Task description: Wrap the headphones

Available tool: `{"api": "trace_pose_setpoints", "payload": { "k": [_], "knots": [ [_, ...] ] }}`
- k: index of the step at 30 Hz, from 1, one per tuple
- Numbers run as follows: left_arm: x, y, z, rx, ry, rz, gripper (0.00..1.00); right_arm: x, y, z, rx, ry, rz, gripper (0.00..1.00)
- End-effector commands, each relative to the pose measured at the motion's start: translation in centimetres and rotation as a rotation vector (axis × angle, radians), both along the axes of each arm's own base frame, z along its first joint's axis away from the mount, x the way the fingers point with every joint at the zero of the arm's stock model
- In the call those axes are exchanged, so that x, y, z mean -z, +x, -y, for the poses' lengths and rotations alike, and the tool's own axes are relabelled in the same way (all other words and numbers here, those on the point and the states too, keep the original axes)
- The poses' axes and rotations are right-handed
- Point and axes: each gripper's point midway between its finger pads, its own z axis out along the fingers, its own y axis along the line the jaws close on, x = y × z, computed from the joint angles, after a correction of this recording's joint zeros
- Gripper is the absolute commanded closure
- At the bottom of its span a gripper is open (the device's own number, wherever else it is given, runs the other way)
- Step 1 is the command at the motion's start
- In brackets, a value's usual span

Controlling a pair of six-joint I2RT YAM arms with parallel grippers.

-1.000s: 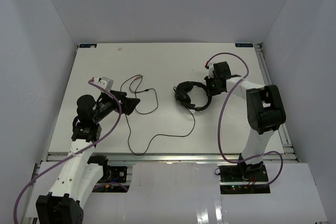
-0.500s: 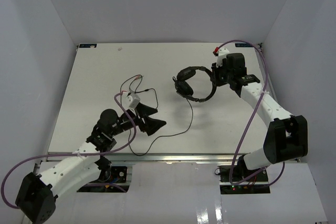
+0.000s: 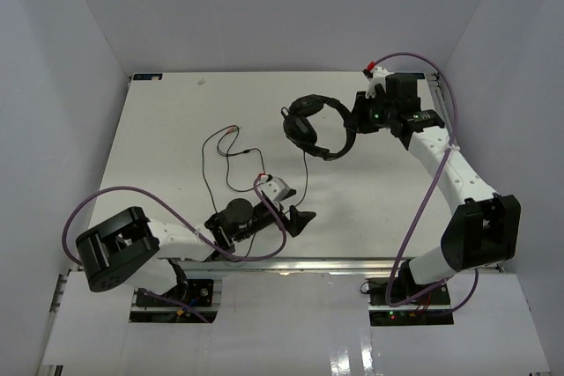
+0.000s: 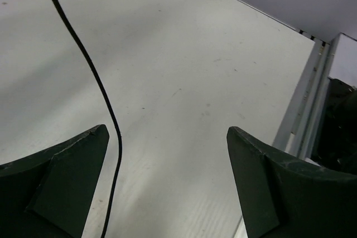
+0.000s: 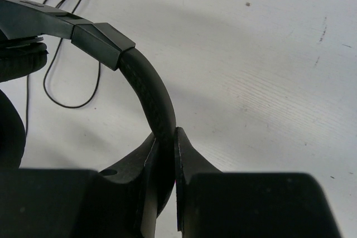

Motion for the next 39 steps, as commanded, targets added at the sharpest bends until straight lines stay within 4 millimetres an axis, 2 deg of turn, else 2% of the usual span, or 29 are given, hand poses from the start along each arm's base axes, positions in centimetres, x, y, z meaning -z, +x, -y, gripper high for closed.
{"api": "trace_pose_setpoints", "payload": {
  "k": [1, 2, 6, 12, 15, 19, 21, 23, 24, 26, 33, 39],
  "knots": [
    [-4.0, 2.0, 0.4, -0.077, -0.125, 0.174, 0.02, -4.7, -1.1, -1.3, -0.041, 0.133, 0.033, 0.92],
    [-3.3, 2.2, 0.7, -0.077, -0.114, 0.175, 0.02, -4.9, -1.2, -1.4, -0.043, 0.143, 0.032, 0.92],
    [-3.0, 3.7, 1.6, -0.124, -0.128, 0.225, 0.02, -6.5, -1.8, -1.7, -0.059, 0.186, 0.032, 0.92],
    [-1.0, 6.4, 1.7, -0.249, -0.087, 0.223, 0.03, -8.8, -2.9, -1.7, -0.085, 0.244, 0.034, 0.92],
    [-0.4, 6.6, 2.4, -0.236, -0.080, 0.216, 0.14, -9.7, -3.4, -1.6, -0.090, 0.274, 0.035, 0.92],
    [0.2, 6.0, 2.9, -0.200, -0.082, 0.191, 0.36, -10.6, -3.9, -1.4, -0.103, 0.311, 0.035, 0.92],
    [0.1, 5.8, 2.7, -0.194, -0.095, 0.188, 0.39, -11.1, -4.0, -1.1, -0.105, 0.332, 0.034, 0.92],
    [0.4, 5.4, 2.3, -0.190, -0.089, 0.183, 0.34, -11.6, -4.1, -0.8, -0.108, 0.346, 0.038, 0.92],
    [0.3, 5.3, 2.1, -0.190, -0.091, 0.181, 0.27, -11.8, -4.0, -0.7, -0.105, 0.352, 0.039, 0.92],
    [0.7, 5.1, 1.7, -0.189, -0.078, 0.176, 0.24, -12.3, -4.1, -0.5, -0.109, 0.367, 0.041, 0.92],
    [1.8, 4.7, 0.7, -0.195, -0.048, 0.165, 0.24, -14.6, -4.2, 0.1, -0.120, 0.407, 0.070, 0.92],
    [2.5, 4.6, -0.3, -0.216, -0.032, 0.158, 0.29, -16.9, -4.7, 1.0, -0.127, 0.429, 0.117, 0.92]
  ]
}}
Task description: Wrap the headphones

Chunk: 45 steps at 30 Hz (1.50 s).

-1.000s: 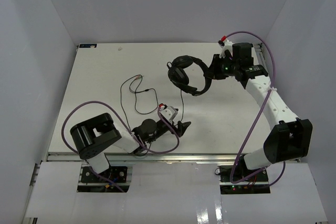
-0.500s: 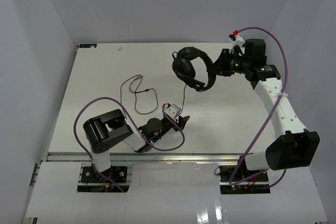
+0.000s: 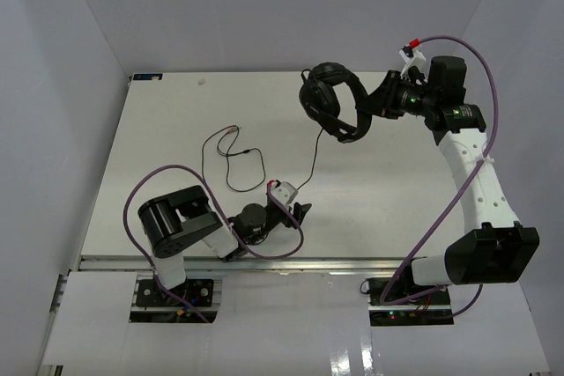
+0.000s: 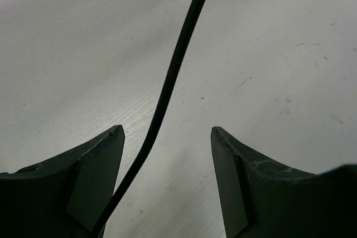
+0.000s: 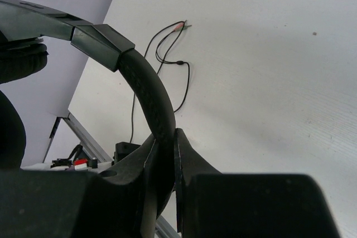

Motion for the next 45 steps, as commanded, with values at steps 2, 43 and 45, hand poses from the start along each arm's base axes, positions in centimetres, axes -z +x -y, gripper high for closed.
{"api": "trace_pose_setpoints", "payload": {
  "k": [2, 43, 45],
  "knots": [
    [-3.8, -0.1, -0.6, -0.017, -0.130, 0.064, 0.33, -6.2, -1.4, 0.5, -0.026, 0.071, 0.142, 0.92],
    [-9.6, 4.2, -4.3, 0.114, -0.163, 0.050, 0.98, -4.2, -7.6, -2.3, -0.234, -0.053, 0.250, 0.92],
    [-10.5, 5.8, -4.4, 0.118, -0.150, 0.052, 0.98, -4.0, -8.5, -3.3, -0.274, -0.119, 0.317, 0.92]
  ]
}}
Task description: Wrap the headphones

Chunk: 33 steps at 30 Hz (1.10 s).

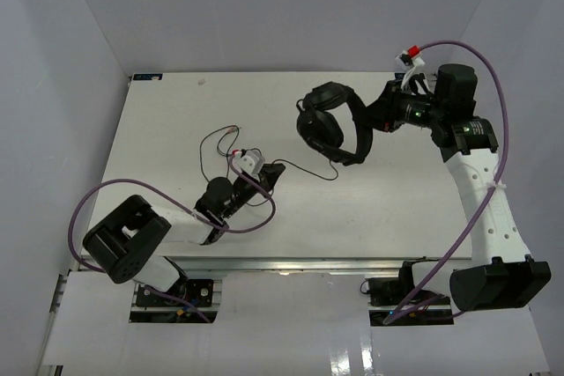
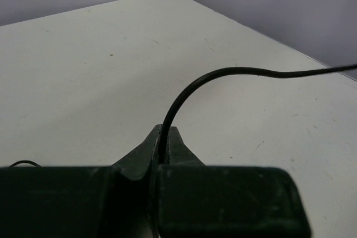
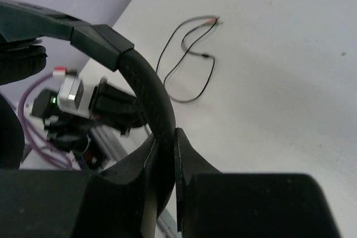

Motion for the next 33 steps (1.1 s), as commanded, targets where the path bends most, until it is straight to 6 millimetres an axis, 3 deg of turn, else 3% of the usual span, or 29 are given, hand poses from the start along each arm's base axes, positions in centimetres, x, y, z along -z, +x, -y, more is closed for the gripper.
{"api": "trace_pose_setpoints", "payload": {
  "k": [1, 6, 9, 14, 23, 28, 33],
  "knots": [
    [-1.7, 1.5, 1.1, 0.142, 0.038, -0.010, 0.98, -0.6, -3.4, -2.5, -0.124, -0.130, 0.196, 0.92],
    [-3.6, 3.7, -0.2, 0.141, 0.086, -0.007, 0.99, 1.0, -4.6, -2.4, -0.180, -0.272, 0.307, 0.92],
    [-4.1, 4.9, -2.0, 0.117, 0.103, -0.016, 0.99, 1.7, -5.7, -2.6, -0.237, -0.339, 0.388, 0.92],
    [-5.2, 5.3, -3.0, 0.131, 0.132, -0.025, 0.98, 2.9, -7.7, -4.0, -0.314, -0.423, 0.482, 0.92],
    [-9.0, 6.6, -3.1, 0.113, 0.211, -0.004, 0.98, 9.2, -9.8, -7.7, -0.444, -0.594, 0.515, 0.92],
    [-11.8, 6.9, -3.4, 0.093, 0.224, 0.025, 0.98, 11.8, -9.3, -8.7, -0.442, -0.724, 0.537, 0.92],
    [-14.2, 5.8, -4.0, 0.088, 0.221, 0.049, 0.99, 12.5, -6.2, -8.2, -0.286, -0.822, 0.531, 0.92]
  ]
}}
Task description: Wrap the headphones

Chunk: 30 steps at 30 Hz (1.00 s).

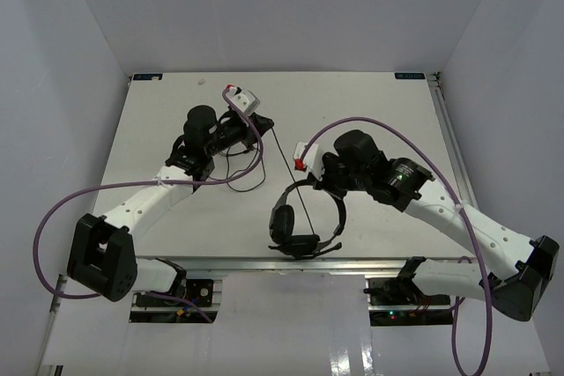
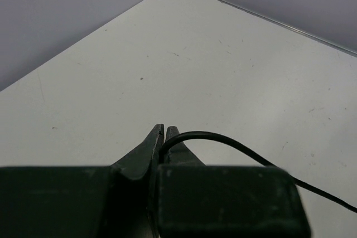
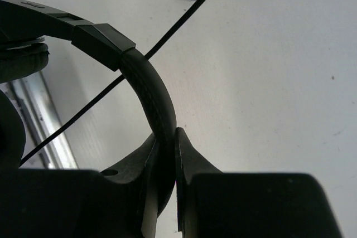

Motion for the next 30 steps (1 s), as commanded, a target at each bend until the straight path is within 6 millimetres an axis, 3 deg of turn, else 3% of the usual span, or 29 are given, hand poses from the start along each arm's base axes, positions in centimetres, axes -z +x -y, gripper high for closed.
{"api": "trace_pose_setpoints", "payload": {
  "k": [1, 8, 16, 23, 30],
  "knots": [
    [-4.0, -1.6, -1.2, -0.009, -0.004, 0.062, 0.98, -1.5, 4.1, 0.5, 0.180, -0.003, 0.153, 0.92],
    [-5.7, -3.6, -1.7, 0.013, -0.020, 0.056, 0.99, -1.4, 7.6, 1.6, 0.370, -0.029, 0.200, 0.92],
    [-5.0, -6.2, -1.4, 0.073, -0.079, -0.020, 0.99, -3.5, 13.3, 5.1, 0.624, 0.053, 0.200, 0.92],
    [-4.3, -9.1, 0.9, 0.186, -0.134, -0.136, 0.98, -5.6, 17.3, 6.6, 0.770, 0.152, 0.210, 0.92],
    [-3.2, -11.3, 3.8, 0.274, -0.151, -0.243, 0.99, -6.5, 19.3, 6.5, 0.846, 0.215, 0.213, 0.92]
  ]
}}
